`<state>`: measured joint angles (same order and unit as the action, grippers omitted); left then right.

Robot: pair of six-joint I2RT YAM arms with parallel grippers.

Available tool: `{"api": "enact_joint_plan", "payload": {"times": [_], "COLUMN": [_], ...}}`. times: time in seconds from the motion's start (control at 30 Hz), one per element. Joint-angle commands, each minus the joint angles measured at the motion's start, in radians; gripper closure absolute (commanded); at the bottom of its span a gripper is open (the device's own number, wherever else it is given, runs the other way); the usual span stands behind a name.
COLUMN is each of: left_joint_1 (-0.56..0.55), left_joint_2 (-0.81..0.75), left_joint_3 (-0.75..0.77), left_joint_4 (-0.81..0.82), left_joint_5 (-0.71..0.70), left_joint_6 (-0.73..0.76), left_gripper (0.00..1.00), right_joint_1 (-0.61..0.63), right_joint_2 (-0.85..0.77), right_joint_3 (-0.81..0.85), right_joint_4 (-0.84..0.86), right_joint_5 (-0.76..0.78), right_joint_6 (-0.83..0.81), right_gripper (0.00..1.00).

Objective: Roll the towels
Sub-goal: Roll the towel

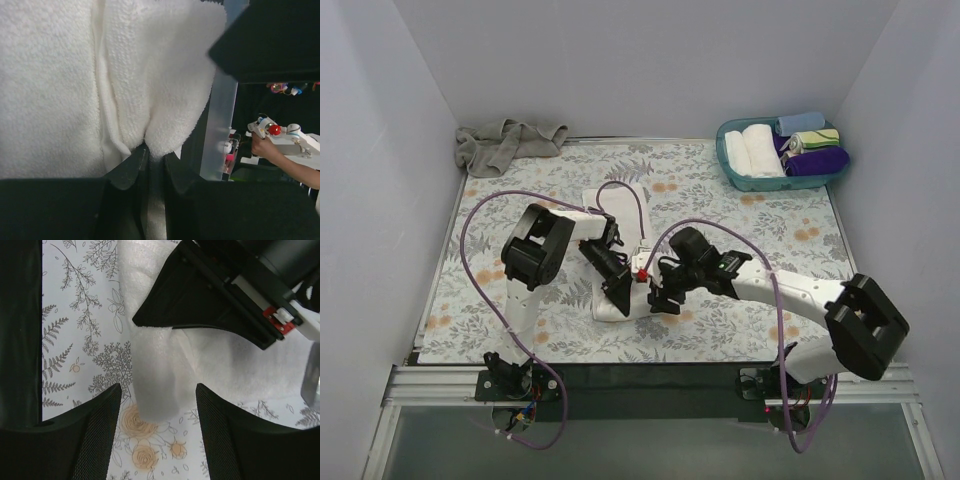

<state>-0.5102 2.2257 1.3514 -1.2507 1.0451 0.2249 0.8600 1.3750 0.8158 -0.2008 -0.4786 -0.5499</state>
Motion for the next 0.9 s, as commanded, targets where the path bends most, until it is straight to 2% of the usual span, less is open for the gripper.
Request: {"api": "enact_joint_plan", "payload": {"times": [0.0, 0.17, 0.23, 0.3, 0.33, 0.4, 0.47, 0.5, 0.6, 0.7, 0.87], "left_joint_1": [-0.007, 0.006, 0.013, 0.018, 0.024, 0.038, 0.073, 0.1, 0.148, 0.205, 0.229], "left_joint_2": [0.054, 0.046, 0.04, 0.035, 0.022, -0.001, -0.055, -0.076, -0.167, -0.24, -0.296], "left_joint_3": [-0.024, -0.049, -0.055, -0.055, -0.057, -0.066, -0.08, -0.095, -0.124, -0.181, -0.3], "left_joint_4": [0.131, 0.148, 0.158, 0.163, 0.168, 0.171, 0.163, 0.154, 0.139, 0.142, 0.151], "left_joint_5": [-0.223, -0.221, -0.229, -0.231, -0.235, -0.229, -0.209, -0.204, -0.189, -0.223, -0.275], "left_joint_6": [0.024, 0.021, 0.016, 0.019, 0.014, 0.016, 0.043, 0.053, 0.097, 0.128, 0.194], "left_gripper": [0.99, 0.97, 0.96, 0.94, 0.92, 0.8, 0.67, 0.64, 0.61, 0.61, 0.73], "right_joint_1": [0.023, 0.045, 0.05, 0.051, 0.051, 0.051, 0.05, 0.047, 0.04, 0.031, 0.007], "right_joint_2": [0.077, 0.156, 0.176, 0.196, 0.203, 0.226, 0.245, 0.251, 0.256, 0.286, 0.381], "right_joint_3": [0.042, 0.025, 0.014, 0.0, -0.004, 0.0, 0.017, 0.029, 0.042, 0.077, 0.199], "right_joint_4": [0.118, 0.159, 0.166, 0.166, 0.164, 0.14, 0.063, 0.043, -0.008, -0.049, -0.158], "right_joint_5": [-0.008, -0.041, -0.051, -0.055, -0.054, -0.042, -0.037, -0.041, -0.067, -0.092, -0.155], "right_joint_6": [-0.015, -0.01, -0.013, -0.013, -0.013, -0.01, -0.007, -0.001, 0.034, 0.08, 0.154], "right_gripper": [0.43, 0.48, 0.54, 0.67, 0.82, 0.97, 0.99, 0.99, 0.99, 0.99, 0.99]}}
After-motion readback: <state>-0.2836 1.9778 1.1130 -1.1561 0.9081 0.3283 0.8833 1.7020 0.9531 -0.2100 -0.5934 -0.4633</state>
